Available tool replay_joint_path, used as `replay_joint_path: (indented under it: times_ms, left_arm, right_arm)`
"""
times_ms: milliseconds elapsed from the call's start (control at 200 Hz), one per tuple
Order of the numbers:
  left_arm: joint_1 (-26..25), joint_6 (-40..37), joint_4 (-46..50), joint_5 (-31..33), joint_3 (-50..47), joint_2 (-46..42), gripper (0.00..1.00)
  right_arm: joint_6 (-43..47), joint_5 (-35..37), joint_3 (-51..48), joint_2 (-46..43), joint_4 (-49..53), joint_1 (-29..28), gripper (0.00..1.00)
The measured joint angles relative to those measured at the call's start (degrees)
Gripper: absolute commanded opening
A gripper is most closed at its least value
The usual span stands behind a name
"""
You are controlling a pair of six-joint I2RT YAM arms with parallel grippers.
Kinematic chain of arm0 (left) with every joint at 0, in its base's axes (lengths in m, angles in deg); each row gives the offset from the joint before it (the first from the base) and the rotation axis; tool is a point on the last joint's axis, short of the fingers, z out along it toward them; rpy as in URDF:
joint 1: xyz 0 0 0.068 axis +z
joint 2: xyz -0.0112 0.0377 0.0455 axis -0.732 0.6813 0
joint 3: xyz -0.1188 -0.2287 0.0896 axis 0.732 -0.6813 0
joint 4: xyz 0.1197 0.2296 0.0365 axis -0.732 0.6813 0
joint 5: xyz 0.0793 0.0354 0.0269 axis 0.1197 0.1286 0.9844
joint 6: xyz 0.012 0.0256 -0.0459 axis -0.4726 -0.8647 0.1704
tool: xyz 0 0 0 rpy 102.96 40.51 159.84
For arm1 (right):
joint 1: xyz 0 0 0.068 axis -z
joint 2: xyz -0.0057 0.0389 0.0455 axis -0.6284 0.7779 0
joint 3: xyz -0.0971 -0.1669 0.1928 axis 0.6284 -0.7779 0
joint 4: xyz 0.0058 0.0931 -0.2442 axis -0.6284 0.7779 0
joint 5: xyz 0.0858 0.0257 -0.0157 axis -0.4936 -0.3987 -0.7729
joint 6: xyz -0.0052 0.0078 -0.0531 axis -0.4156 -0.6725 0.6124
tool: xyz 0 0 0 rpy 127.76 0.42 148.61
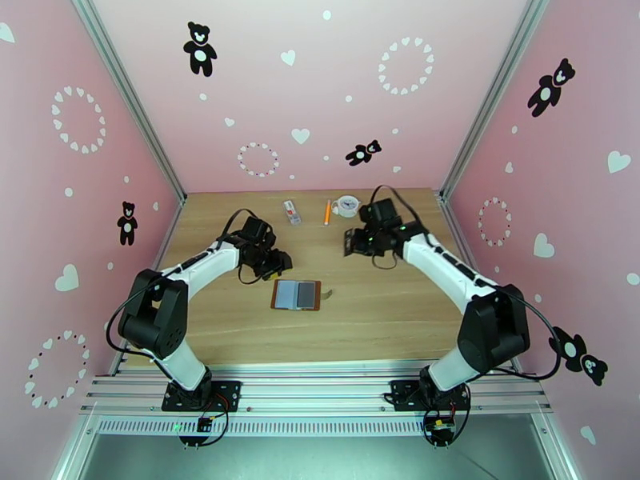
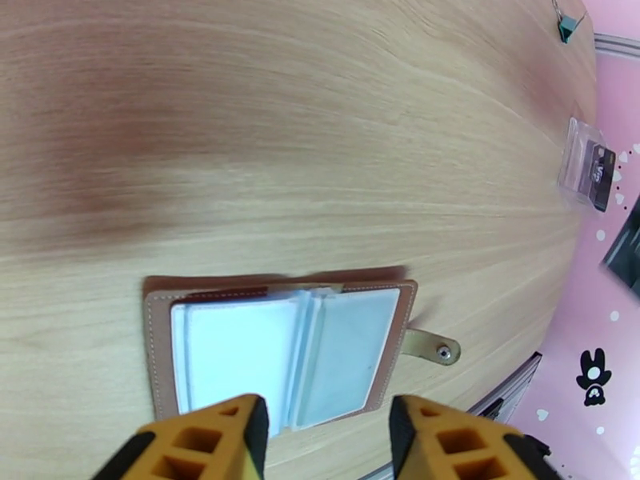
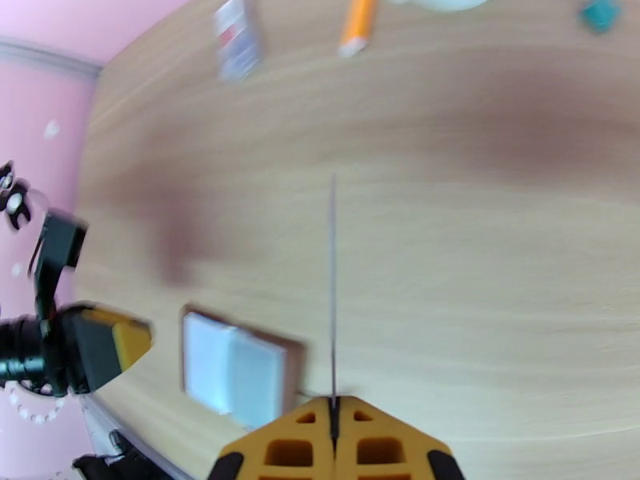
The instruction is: Put the credit cards into the card holder
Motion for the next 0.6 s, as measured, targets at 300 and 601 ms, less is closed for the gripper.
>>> replay_joint_path:
  times_ms: [300,601]
  left_arm:
    - [0.5,0.4,0.0,0.0,-5.6,0.0,0.42]
    - [3.1,-1.8,0.0,-0.5,-10.2,0.0,0.37]
  right_arm:
    - [-18.0,0.2,-11.0,7.0,-20.3,-15.0,0.0]
    - [-25.8,2.0,-11.7,12.5,-30.6,-20.3,0.0]
